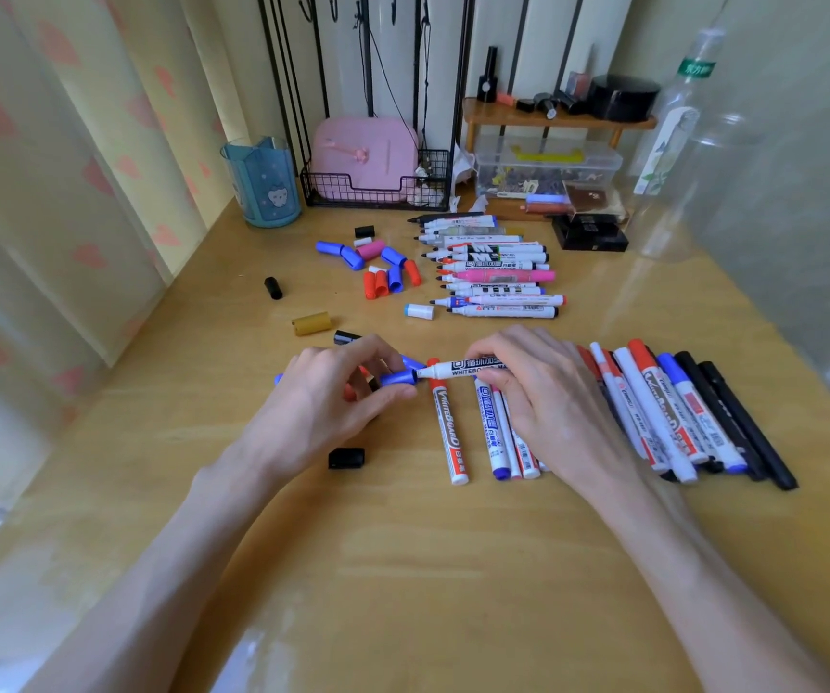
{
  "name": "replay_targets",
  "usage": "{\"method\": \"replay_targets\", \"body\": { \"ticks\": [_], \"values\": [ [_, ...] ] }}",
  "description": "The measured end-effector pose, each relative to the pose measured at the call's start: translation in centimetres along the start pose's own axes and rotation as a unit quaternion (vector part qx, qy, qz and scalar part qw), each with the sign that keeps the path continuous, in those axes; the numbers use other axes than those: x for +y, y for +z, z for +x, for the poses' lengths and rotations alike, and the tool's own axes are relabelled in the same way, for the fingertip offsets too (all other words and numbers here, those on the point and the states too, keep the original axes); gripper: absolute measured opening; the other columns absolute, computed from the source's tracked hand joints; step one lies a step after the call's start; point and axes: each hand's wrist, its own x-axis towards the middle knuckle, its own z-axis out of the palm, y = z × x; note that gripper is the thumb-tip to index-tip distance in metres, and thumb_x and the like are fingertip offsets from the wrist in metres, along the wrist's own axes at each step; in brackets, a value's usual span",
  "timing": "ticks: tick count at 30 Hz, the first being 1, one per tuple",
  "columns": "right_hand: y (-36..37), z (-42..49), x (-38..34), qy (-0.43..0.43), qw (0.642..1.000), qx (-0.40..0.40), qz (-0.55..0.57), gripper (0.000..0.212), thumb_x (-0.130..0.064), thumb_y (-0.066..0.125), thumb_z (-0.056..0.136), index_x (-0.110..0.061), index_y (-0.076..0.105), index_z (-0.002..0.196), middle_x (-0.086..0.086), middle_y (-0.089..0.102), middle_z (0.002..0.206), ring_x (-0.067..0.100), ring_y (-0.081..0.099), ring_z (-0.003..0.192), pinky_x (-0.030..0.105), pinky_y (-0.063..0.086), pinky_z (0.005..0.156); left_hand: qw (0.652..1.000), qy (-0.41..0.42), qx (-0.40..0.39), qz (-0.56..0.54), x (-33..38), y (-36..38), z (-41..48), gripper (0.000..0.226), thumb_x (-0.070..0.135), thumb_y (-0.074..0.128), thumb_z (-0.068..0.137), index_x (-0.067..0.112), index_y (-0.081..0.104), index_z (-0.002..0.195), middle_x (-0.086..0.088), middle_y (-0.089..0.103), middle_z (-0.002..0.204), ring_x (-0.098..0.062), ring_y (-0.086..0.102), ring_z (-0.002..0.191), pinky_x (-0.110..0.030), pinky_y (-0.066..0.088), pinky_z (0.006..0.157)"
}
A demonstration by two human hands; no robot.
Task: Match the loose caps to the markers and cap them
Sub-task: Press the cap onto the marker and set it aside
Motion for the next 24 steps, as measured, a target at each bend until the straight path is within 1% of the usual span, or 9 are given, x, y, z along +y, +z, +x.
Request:
{"method": "replay_targets", "body": {
  "ticks": [3, 5, 7, 10, 12, 15, 19, 22, 24],
  "values": [
    [0.1, 0.0, -0.5, -0.015, 1.000, -0.010, 0.002, 0.015, -0.015, 0.061, 0.101, -0.023, 0.064, 0.114, -0.009, 0.061, 0.103, 0.017, 0.056, 0.093, 0.037, 0.040, 0.079, 0.999, 0.022, 0.022, 0.013, 0.3, 0.2, -0.1, 0.027, 0.055, 0.071, 0.088, 0.029, 0.074, 0.097, 0.022, 0.061, 0.072, -0.007, 0.056, 0.067, -0.015, 0.039, 0.061],
    [0.1, -0.1, -0.8, -0.029, 0.999, -0.020, -0.005, 0.014, -0.019, 0.057, 0.103, -0.023, 0.063, 0.115, -0.008, 0.065, 0.103, 0.018, 0.058, 0.091, 0.037, 0.039, 0.079, 0.998, 0.040, 0.034, 0.021, 0.4, 0.3, -0.1, 0.027, 0.053, 0.070, 0.089, 0.028, 0.077, 0.099, 0.028, 0.058, 0.072, -0.005, 0.053, 0.066, -0.013, 0.037, 0.061],
    [0.3, -0.1, -1.0, -0.027, 0.999, -0.029, 0.015, 0.014, -0.018, 0.056, 0.104, -0.023, 0.061, 0.115, -0.009, 0.067, 0.101, 0.018, 0.060, 0.090, 0.039, 0.041, 0.080, 0.998, 0.048, 0.040, 0.016, 0.4, 0.4, 0.0, 0.022, 0.046, 0.074, 0.090, 0.027, 0.078, 0.100, 0.031, 0.057, 0.072, -0.002, 0.053, 0.066, -0.010, 0.036, 0.063],
    [0.8, -0.3, -1.1, -0.026, 0.998, -0.031, 0.041, 0.019, -0.010, 0.056, 0.102, -0.021, 0.060, 0.116, -0.008, 0.068, 0.100, 0.019, 0.062, 0.092, 0.043, 0.045, 0.081, 0.997, 0.062, 0.031, 0.025, 0.2, 0.6, 0.0, 0.017, 0.035, 0.080, 0.091, 0.023, 0.080, 0.102, 0.029, 0.054, 0.071, 0.000, 0.051, 0.065, -0.010, 0.036, 0.063],
    [1.0, -0.4, -1.2, -0.021, 0.998, -0.027, 0.053, 0.019, -0.010, 0.054, 0.102, -0.020, 0.062, 0.116, -0.007, 0.070, 0.100, 0.019, 0.063, 0.091, 0.043, 0.047, 0.081, 0.997, 0.064, 0.031, 0.025, 0.2, 0.6, 0.0, 0.018, 0.036, 0.078, 0.092, 0.022, 0.080, 0.103, 0.026, 0.054, 0.071, -0.001, 0.050, 0.064, -0.013, 0.037, 0.063],
    [1.0, -0.4, -1.1, -0.007, 0.996, -0.015, 0.086, 0.020, -0.014, 0.057, 0.103, -0.018, 0.067, 0.119, -0.006, 0.070, 0.102, 0.015, 0.059, 0.090, 0.039, 0.047, 0.083, 0.997, 0.058, 0.043, 0.007, 0.3, 0.4, 0.2, 0.022, 0.040, 0.073, 0.092, 0.022, 0.080, 0.103, 0.028, 0.057, 0.073, -0.001, 0.053, 0.066, -0.011, 0.038, 0.064],
    [0.9, -0.1, -1.3, 0.004, 0.994, 0.007, 0.109, 0.028, -0.016, 0.055, 0.102, -0.017, 0.071, 0.124, -0.007, 0.069, 0.101, 0.017, 0.061, 0.094, 0.037, 0.050, 0.086, 0.997, 0.053, 0.056, -0.013, 0.7, 0.4, 0.3, 0.020, 0.036, 0.075, 0.093, 0.019, 0.080, 0.102, 0.021, 0.063, 0.074, -0.008, 0.056, 0.067, -0.021, 0.046, 0.065],
    [1.0, -0.2, -1.6, -0.010, 0.996, 0.019, 0.088, 0.031, -0.006, 0.057, 0.098, -0.014, 0.073, 0.124, -0.005, 0.065, 0.092, 0.017, 0.061, 0.087, 0.038, 0.051, 0.081, 0.997, 0.056, 0.060, -0.012, 0.5, 0.6, 0.3, 0.019, 0.035, 0.072, 0.094, 0.020, 0.080, 0.103, 0.013, 0.066, 0.074, -0.013, 0.059, 0.066, -0.035, 0.052, 0.065],
    [1.0, -0.3, -1.5, -0.014, 0.996, 0.023, 0.086, 0.036, -0.001, 0.054, 0.095, -0.012, 0.073, 0.123, -0.002, 0.066, 0.090, 0.020, 0.064, 0.086, 0.042, 0.052, 0.079, 0.996, 0.062, 0.060, -0.006, 0.5, 0.7, 0.1, 0.019, 0.035, 0.072, 0.094, 0.020, 0.080, 0.103, 0.014, 0.066, 0.075, -0.014, 0.059, 0.066, -0.038, 0.052, 0.065]
  ]
}}
